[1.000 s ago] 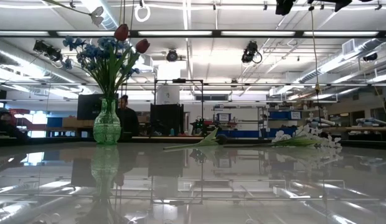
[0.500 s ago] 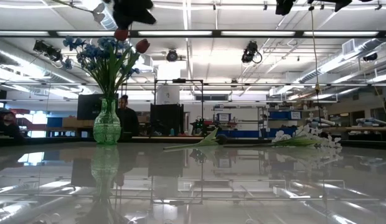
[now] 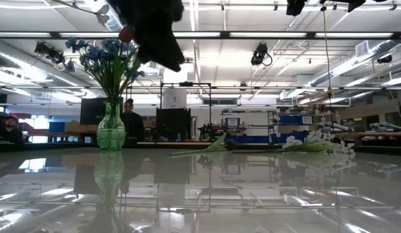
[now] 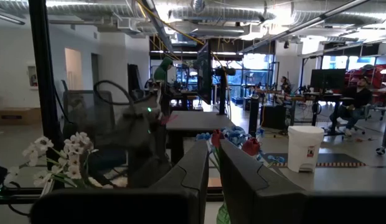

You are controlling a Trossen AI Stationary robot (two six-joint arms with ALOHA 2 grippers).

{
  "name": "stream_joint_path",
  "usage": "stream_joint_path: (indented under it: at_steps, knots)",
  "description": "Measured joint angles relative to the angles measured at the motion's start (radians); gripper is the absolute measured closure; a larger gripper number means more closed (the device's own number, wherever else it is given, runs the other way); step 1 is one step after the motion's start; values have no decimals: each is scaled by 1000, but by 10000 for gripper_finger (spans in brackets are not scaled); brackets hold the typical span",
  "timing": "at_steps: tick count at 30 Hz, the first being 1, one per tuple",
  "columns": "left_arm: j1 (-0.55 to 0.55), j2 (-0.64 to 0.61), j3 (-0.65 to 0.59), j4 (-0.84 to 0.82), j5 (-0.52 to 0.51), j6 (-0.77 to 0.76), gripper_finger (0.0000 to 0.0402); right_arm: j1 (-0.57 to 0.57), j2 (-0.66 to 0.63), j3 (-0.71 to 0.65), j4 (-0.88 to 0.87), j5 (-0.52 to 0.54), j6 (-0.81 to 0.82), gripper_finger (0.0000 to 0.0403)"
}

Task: Sort flowers into vase by color
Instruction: Put the white flower into the red vase

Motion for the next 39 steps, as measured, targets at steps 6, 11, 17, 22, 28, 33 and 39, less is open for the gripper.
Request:
stream_joint_path:
  at_steps: [6,11,17,22,28,33,39]
  knots:
    - [153,106,0,176,242,-5,205,0,0,0,1,0,-3,353]
    - [265,155,0,324,255,-12,205,14,0,0,88,-7,197,353]
    - [343,154,-1,284,255,-7,205,37,2,0,233,118,543,353]
    - [359,146,-2,267,253,-28,205,45,9,0,185,230,667,354]
    - [357,146,-2,268,229,-91,205,85,61,-1,-462,497,944,374]
    - [357,150,-2,270,213,-97,205,105,125,-1,-943,715,1151,391]
    - [365,151,-2,303,176,15,205,66,234,-32,-1058,739,1411,365]
